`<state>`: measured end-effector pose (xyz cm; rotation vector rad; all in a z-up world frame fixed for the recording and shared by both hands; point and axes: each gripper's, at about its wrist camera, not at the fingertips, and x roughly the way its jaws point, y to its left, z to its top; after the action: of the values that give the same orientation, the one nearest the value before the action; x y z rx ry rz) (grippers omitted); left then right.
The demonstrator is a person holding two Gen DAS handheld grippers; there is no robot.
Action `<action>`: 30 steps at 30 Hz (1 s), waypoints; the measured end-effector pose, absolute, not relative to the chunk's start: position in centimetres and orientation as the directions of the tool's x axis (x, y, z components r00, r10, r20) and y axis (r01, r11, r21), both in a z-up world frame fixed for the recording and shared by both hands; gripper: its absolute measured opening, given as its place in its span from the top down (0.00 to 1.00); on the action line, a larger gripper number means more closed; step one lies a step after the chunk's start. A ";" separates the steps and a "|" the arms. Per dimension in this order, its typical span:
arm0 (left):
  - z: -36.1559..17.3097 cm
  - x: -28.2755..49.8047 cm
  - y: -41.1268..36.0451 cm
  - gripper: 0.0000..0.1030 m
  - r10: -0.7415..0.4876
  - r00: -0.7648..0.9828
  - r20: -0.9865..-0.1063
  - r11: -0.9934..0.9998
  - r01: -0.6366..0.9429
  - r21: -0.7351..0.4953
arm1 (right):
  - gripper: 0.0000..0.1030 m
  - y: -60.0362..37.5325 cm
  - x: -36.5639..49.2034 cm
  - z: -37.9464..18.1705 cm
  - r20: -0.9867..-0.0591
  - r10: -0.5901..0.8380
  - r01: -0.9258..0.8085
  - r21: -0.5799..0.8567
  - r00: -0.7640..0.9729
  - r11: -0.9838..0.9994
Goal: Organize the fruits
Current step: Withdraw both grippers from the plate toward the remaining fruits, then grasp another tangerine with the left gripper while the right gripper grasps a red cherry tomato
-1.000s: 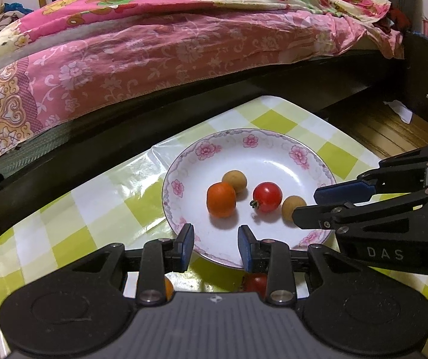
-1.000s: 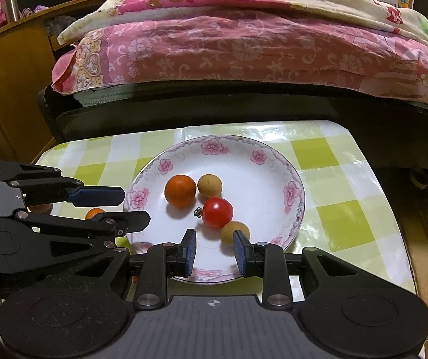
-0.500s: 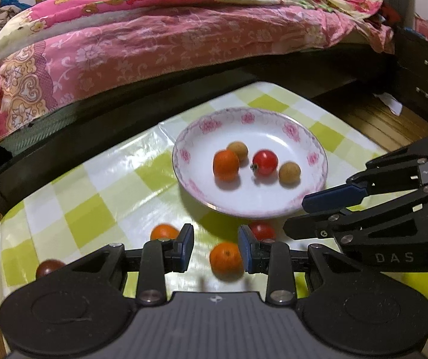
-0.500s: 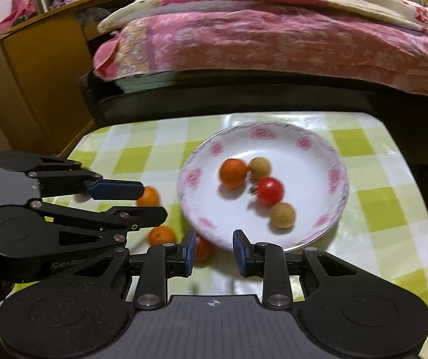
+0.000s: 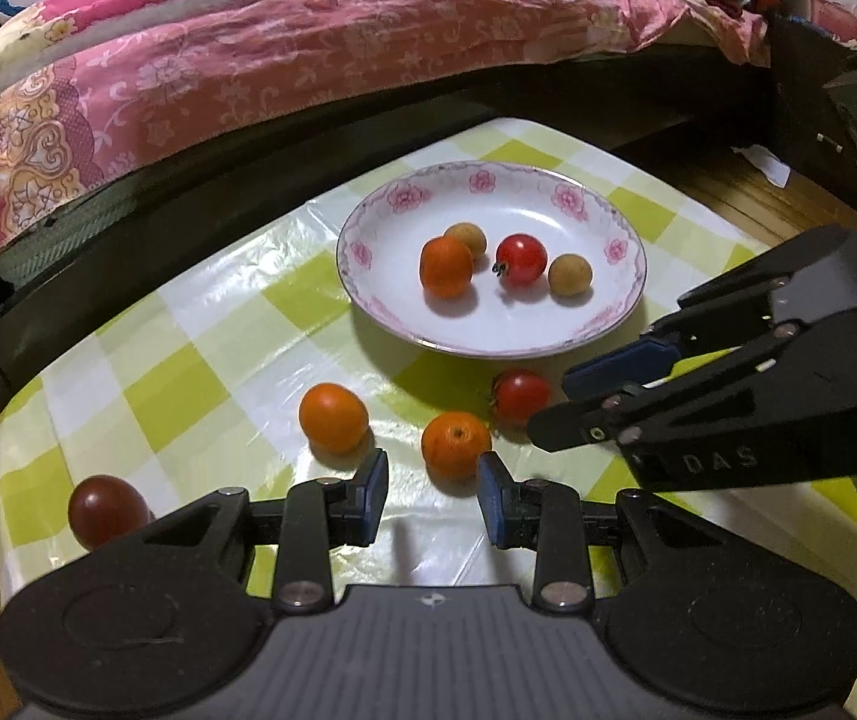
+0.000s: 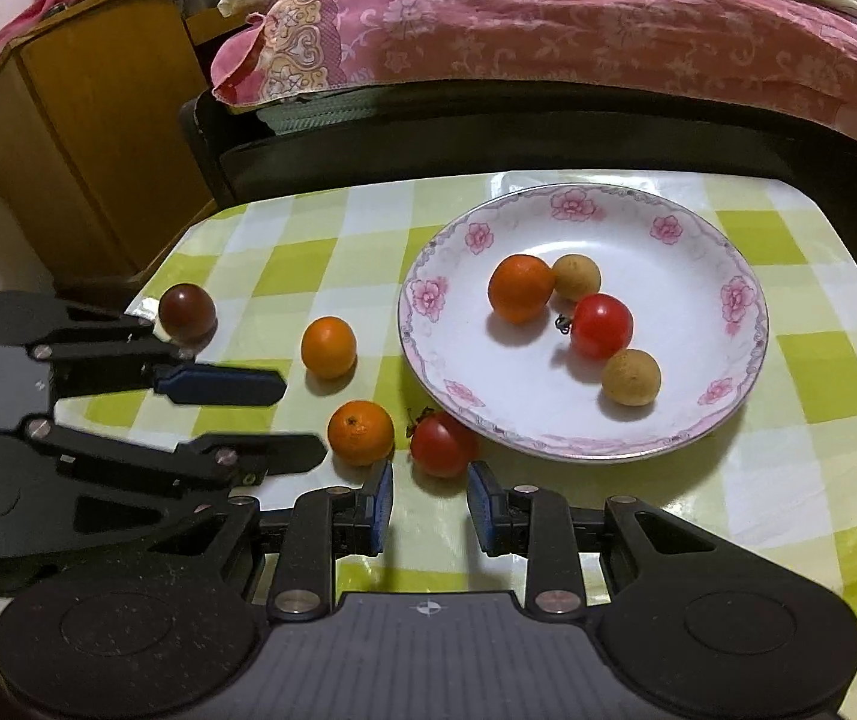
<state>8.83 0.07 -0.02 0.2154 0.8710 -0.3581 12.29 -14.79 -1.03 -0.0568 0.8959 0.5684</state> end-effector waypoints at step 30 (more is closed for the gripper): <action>-0.8 7.8 1.0 0.61 -0.262 0.559 -0.787 0.911 0.412 -0.010 | 0.65 -13.2 12.7 -2.8 -0.721 0.350 -0.314 0.191 0.599 0.930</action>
<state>7.79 1.00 -0.85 0.1825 0.8937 -0.3996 12.73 -13.23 -2.76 0.0458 0.8456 0.3854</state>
